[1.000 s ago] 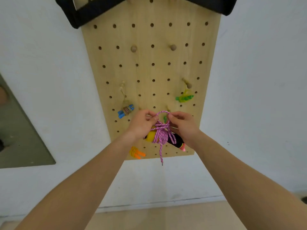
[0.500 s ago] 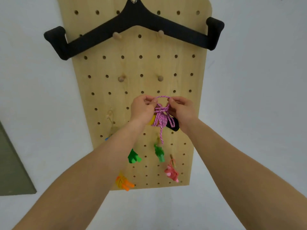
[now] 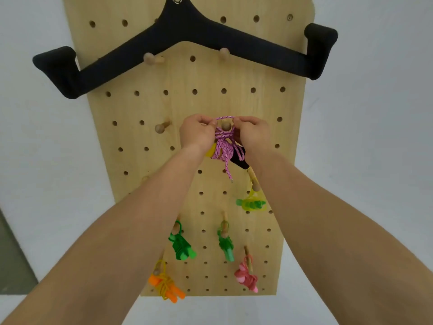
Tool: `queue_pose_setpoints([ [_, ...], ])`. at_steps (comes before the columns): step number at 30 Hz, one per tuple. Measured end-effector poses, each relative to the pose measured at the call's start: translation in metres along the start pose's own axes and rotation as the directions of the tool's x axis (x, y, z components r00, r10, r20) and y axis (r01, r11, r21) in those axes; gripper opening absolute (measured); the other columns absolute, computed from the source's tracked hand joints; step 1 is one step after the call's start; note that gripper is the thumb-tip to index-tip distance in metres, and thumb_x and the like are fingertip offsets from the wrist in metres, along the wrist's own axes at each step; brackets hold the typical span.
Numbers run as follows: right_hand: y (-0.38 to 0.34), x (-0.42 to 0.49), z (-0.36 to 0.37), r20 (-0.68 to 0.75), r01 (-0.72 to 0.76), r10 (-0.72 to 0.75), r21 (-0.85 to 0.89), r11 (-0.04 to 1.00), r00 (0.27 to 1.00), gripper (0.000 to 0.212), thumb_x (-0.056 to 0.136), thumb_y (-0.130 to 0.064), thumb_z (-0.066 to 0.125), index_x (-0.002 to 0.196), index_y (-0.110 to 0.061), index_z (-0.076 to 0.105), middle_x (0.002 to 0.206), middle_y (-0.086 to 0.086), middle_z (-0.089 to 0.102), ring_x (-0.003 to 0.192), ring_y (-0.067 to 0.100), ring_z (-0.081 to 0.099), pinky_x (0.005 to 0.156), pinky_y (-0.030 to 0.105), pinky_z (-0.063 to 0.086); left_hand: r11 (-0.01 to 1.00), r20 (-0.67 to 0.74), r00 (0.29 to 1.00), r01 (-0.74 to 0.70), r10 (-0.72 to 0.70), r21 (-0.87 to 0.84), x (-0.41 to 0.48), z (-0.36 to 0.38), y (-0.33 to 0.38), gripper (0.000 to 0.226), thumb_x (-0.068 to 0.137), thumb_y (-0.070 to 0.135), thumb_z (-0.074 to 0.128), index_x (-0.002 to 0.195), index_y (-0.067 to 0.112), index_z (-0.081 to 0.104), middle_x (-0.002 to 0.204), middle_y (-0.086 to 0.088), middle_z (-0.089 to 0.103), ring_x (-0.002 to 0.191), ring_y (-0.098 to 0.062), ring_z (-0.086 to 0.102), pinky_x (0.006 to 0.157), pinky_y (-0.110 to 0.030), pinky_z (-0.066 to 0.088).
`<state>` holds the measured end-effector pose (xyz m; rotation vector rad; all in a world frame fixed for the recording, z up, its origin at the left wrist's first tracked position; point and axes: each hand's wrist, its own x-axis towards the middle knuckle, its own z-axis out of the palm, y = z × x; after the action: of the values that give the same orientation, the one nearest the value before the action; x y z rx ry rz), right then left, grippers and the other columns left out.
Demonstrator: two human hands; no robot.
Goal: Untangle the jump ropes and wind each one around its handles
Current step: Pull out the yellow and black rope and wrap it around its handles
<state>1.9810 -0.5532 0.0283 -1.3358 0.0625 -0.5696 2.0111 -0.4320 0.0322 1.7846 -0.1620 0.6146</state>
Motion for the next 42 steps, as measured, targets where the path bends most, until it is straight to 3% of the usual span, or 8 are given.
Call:
queue_pose_setpoints([
  [6,0.009,0.026,0.001,0.053,-0.024,0.029,-0.097,0.995,0.998,0.014,0.09,-0.007,0.064,0.082,-0.018,0.07,0.092,0.006,0.071,0.092,0.024,0.07,0.081,0.034,0.06,0.999,0.064,0.998,0.027,-0.029,0.028,0.022,0.007,-0.012,0.009,0.089,0.024,0.072,0.081,0.028,0.071,0.091,0.008,0.071,0.093,-0.016,0.067,0.091,-0.034,0.055],
  [12,0.018,0.036,0.0,0.122,0.017,0.018,-0.277,0.961,0.992,0.013,0.088,-0.016,0.071,0.078,-0.023,0.072,0.078,0.002,0.071,0.076,0.022,0.066,0.072,0.035,0.057,0.995,0.141,0.99,-0.009,-0.004,0.095,0.029,0.012,-0.022,0.007,0.086,0.035,0.076,0.086,0.028,0.074,0.082,0.013,0.068,0.087,-0.012,0.066,0.082,-0.027,0.053],
  [17,0.017,0.027,-0.003,0.11,0.092,-0.046,-0.461,0.882,0.993,0.008,0.088,-0.022,0.066,0.089,-0.026,0.072,0.088,-0.004,0.071,0.092,0.019,0.066,0.087,0.035,0.056,0.972,0.127,0.989,-0.099,0.073,0.214,0.022,0.008,-0.022,0.027,0.093,0.034,0.068,0.116,0.02,0.071,0.111,0.004,0.072,0.104,-0.016,0.066,0.094,-0.031,0.052],
  [20,0.012,0.014,-0.014,0.074,0.111,-0.083,-0.596,0.795,0.994,0.033,0.091,-0.018,0.06,0.123,-0.014,0.067,0.12,0.002,0.066,0.113,0.02,0.06,0.095,0.03,0.05,0.91,0.152,0.97,-0.234,0.192,0.342,0.003,-0.015,-0.021,0.034,0.098,0.031,0.058,0.128,0.018,0.064,0.123,0.001,0.068,0.112,-0.018,0.063,0.097,-0.033,0.049],
  [24,0.007,-0.021,-0.029,0.069,0.146,-0.144,-0.753,0.642,0.987,0.04,0.092,-0.012,0.052,0.131,-0.011,0.061,0.131,0.006,0.061,0.119,0.024,0.058,0.091,0.029,0.047,0.801,0.252,0.938,-0.336,0.238,0.495,-0.028,-0.062,-0.031,0.037,0.098,0.035,0.054,0.133,0.021,0.06,0.127,0.003,0.066,0.113,-0.022,0.063,0.093,-0.039,0.052],
  [31,0.009,-0.102,-0.023,0.188,0.238,-0.189,-0.924,0.298,0.964,0.033,0.087,-0.014,0.049,0.115,-0.015,0.066,0.1,0.009,0.067,0.089,0.03,0.061,0.066,0.031,0.043,0.766,0.408,0.912,-0.288,0.037,0.575,-0.079,-0.14,-0.059,0.047,0.098,0.043,0.05,0.139,0.021,0.054,0.127,0.0,0.066,0.11,-0.022,0.063,0.095,-0.041,0.052],
  [35,0.02,-0.144,-0.016,0.294,0.306,-0.128,-0.948,0.084,0.947,0.035,0.09,-0.015,0.053,0.124,-0.013,0.061,0.112,0.009,0.059,0.105,0.033,0.059,0.076,0.036,0.048,0.72,0.477,0.877,-0.291,-0.063,0.63,-0.11,-0.165,-0.077,0.046,0.098,0.042,0.049,0.135,0.017,0.056,0.114,-0.005,0.068,0.102,-0.024,0.064,0.09,-0.04,0.053],
  [42,0.076,-0.192,-0.012,0.417,0.416,0.023,-0.909,0.025,0.909,0.043,0.093,-0.021,0.053,0.135,-0.012,0.054,0.122,0.01,0.057,0.112,0.033,0.056,0.086,0.041,0.053,0.704,0.473,0.865,-0.233,-0.165,0.671,-0.17,-0.182,-0.118,0.035,0.099,0.035,0.048,0.109,0.006,0.066,0.099,-0.012,0.07,0.083,-0.026,0.065,0.074,-0.037,0.052],
])
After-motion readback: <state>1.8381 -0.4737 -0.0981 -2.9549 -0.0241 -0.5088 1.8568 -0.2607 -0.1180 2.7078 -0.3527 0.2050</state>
